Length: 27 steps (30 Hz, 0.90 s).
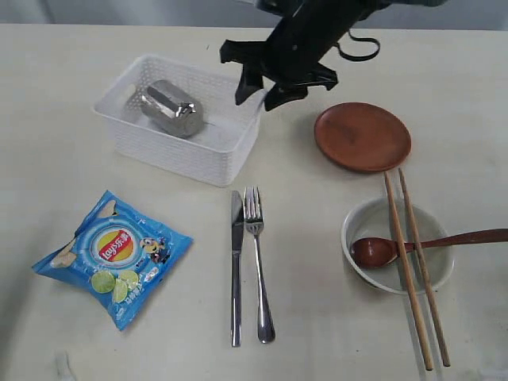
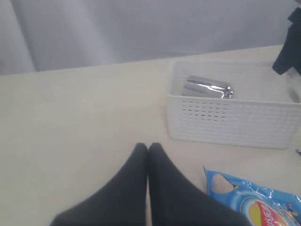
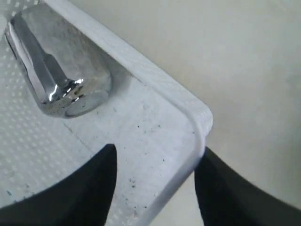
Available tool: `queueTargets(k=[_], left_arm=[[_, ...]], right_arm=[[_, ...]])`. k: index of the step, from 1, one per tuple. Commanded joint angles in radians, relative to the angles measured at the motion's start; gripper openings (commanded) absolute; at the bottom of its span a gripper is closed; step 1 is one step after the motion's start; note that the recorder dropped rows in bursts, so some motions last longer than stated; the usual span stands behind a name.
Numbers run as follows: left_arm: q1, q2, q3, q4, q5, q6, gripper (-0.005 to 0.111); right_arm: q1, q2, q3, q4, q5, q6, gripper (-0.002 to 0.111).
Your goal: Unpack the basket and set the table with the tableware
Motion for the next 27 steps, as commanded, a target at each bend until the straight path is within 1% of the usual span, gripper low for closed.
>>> queueTargets(k=[1,7,11,14,17,19,20,22,26,27], left_arm=[[-0.004,-0.005,0.002,-0.004,-0.002,0.000,0.000],[-0.004,-0.005,0.002,-0.004,-0.002,0.000,0.000],[-0.004,-0.005,0.002,-0.004,-0.002,0.000,0.000],[-0.004,-0.005,0.002,-0.004,-0.002,0.000,0.000],[-0.004,-0.005,0.002,-0.004,-0.002,0.000,0.000],[-0.004,-0.005,0.002,-0.004,-0.002,0.000,0.000],[-0.004,-0.005,0.002,-0.004,-0.002,0.000,0.000],[-0.004,-0.005,0.002,-0.004,-0.002,0.000,0.000],[-0.004,-0.005,0.002,-0.004,-0.002,0.000,0.000],[-0.004,-0.005,0.002,-0.004,-0.002,0.000,0.000]], right_arm=[[0.066,0.081,-0.091,0.042,-0.001,0.007,0.049],[0.119,0.125,-0.238,0.041,0.039,-0.069,0.049],[0.115,0.110,-0.312,0.016,0.149,-0.086,0.049],[0.104,0.084,-0.343,-0.078,0.240,-0.069,0.049],[0.104,0.046,-0.343,-0.194,0.322,-0.044,0.049],[0.117,0.025,-0.343,-0.211,0.381,-0.055,0.049],[0.128,0.013,-0.341,-0.206,0.381,-0.055,0.049],[0.165,-0.014,-0.307,-0.192,0.381,-0.065,0.049],[0.281,-0.078,-0.180,-0.196,0.380,-0.080,0.049],[0.308,-0.090,-0.151,-0.202,0.346,-0.080,0.049]])
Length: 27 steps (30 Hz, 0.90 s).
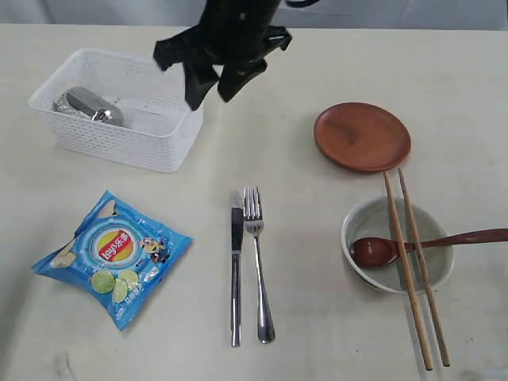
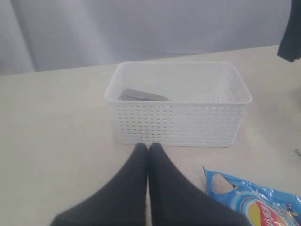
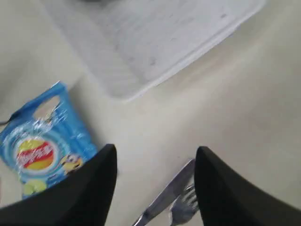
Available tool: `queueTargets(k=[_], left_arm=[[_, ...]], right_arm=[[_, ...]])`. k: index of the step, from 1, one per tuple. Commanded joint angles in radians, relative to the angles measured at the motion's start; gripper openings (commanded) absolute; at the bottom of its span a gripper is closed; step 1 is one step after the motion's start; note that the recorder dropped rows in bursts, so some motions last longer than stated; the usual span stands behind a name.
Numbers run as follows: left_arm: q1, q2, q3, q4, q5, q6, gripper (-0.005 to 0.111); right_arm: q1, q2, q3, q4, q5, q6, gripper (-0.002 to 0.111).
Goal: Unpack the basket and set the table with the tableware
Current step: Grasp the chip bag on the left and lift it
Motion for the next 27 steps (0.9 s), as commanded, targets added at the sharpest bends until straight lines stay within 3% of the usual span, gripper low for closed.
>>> queueTargets(k=[1,7,12,17,21,27], left_arm=[[-0.004,-0.005,0.002,-0.004,-0.002,0.000,0.000],[-0.004,-0.005,0.002,-0.004,-0.002,0.000,0.000],[-0.004,-0.005,0.002,-0.004,-0.002,0.000,0.000],[-0.004,-0.005,0.002,-0.004,-0.002,0.000,0.000],[-0.004,-0.005,0.002,-0.004,-0.002,0.000,0.000],[-0.004,-0.005,0.002,-0.004,-0.002,0.000,0.000]], right_arm=[[0.130,-0.069,0.137,-0.010,-0.056,-0.008,0.049],[0.333,-0.076,0.284,-0.016,-0.242,0.023,0.050],[0.417,-0.018,0.282,-0.026,-0.318,0.057,0.068],[0.453,0.026,0.263,-0.165,-0.333,0.123,0.069],[0.453,0.045,0.263,-0.251,-0.334,0.198,0.064],[0.453,0.078,0.263,-0.218,-0.337,0.189,0.044]])
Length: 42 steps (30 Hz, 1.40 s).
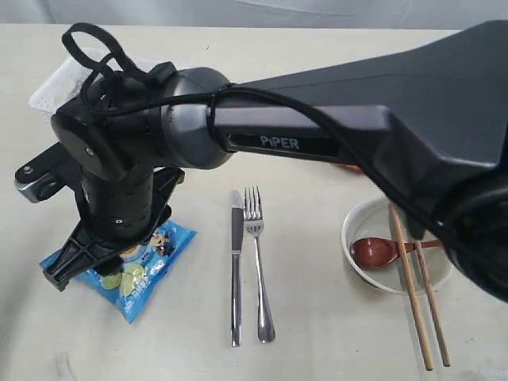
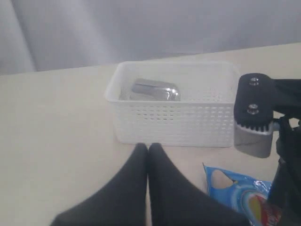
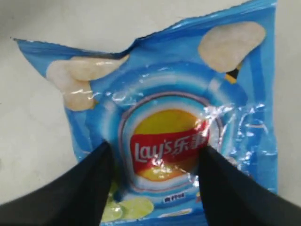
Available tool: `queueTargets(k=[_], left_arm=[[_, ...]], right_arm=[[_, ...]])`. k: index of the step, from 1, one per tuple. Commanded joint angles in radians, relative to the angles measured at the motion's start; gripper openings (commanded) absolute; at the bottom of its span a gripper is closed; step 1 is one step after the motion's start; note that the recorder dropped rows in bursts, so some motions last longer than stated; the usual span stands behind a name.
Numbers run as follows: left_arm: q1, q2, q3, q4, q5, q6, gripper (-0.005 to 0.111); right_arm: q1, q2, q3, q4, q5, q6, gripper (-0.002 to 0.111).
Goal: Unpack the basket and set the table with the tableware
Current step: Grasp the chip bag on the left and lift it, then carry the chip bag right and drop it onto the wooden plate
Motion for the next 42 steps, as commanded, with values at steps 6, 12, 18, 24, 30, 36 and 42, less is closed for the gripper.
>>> queueTargets(k=[6,12,18,24,30,36,42], left_arm=[[-0.004,-0.005,0.002,-0.004,-0.002,0.000,0.000],[-0.004,-0.005,0.002,-0.004,-0.002,0.000,0.000],[-0.004,-0.005,0.002,-0.004,-0.002,0.000,0.000],[-0.004,-0.005,0.002,-0.004,-0.002,0.000,0.000],[-0.004,-0.005,0.002,-0.004,-0.002,0.000,0.000],[-0.004,-0.005,0.002,-0.004,-0.002,0.000,0.000],[-0.004,-0.005,0.002,-0.004,-0.002,0.000,0.000]], right_arm=[[-0.002,0.027,-0.005,0.013,-0.003,-0.019,0.023],[-0.002,0.006,-0.005,0.013,0.000,-0.052,-0.001],[-0.002,-0.048,-0.005,-0.012,0.053,-0.052,-0.001],[-0.002,-0.159,-0.005,-0.076,0.105,-0.044,-0.001],[-0.006,-0.279,0.012,-0.315,0.230,0.052,-0.001],[-0.242,-0.385,0.097,-0.366,0.253,0.083,-0.001],[-0.553,-0.372,0.097,-0.348,0.178,0.087,-0.001]])
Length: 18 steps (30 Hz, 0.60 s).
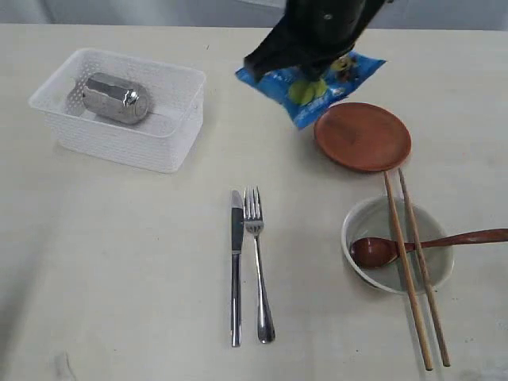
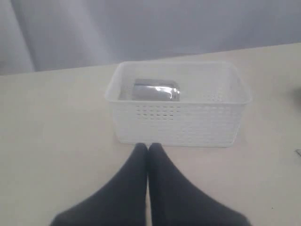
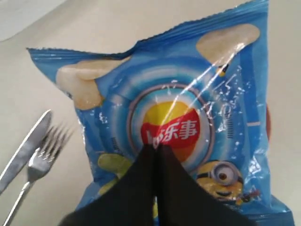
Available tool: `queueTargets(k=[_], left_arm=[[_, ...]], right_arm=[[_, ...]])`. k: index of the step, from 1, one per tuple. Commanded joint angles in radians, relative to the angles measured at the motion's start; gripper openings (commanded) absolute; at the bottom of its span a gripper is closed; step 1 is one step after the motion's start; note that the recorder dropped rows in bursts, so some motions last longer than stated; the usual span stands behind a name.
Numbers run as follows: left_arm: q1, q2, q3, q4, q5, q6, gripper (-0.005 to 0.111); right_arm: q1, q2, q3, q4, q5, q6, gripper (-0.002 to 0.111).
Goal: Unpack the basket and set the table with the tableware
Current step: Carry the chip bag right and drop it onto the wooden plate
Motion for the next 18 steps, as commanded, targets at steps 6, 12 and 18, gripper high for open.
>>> queueTargets(k=[6,12,18], left_arm=[[-0.004,-0.005,0.002,-0.004,-0.002,0.000,0.000],[-0.004,-0.005,0.002,-0.004,-0.002,0.000,0.000],[-0.004,-0.005,0.002,-0.004,-0.002,0.000,0.000]], right_arm=[[-0.278,0.157,0.003,0.056,-0.056,-0.004,-0.001],[-0.287,0.263,0.003,0.106,-0.058,-0.031,-0.001],[-0.287,0.289,0.001,0.049,-0.069,-0.017,0.000]])
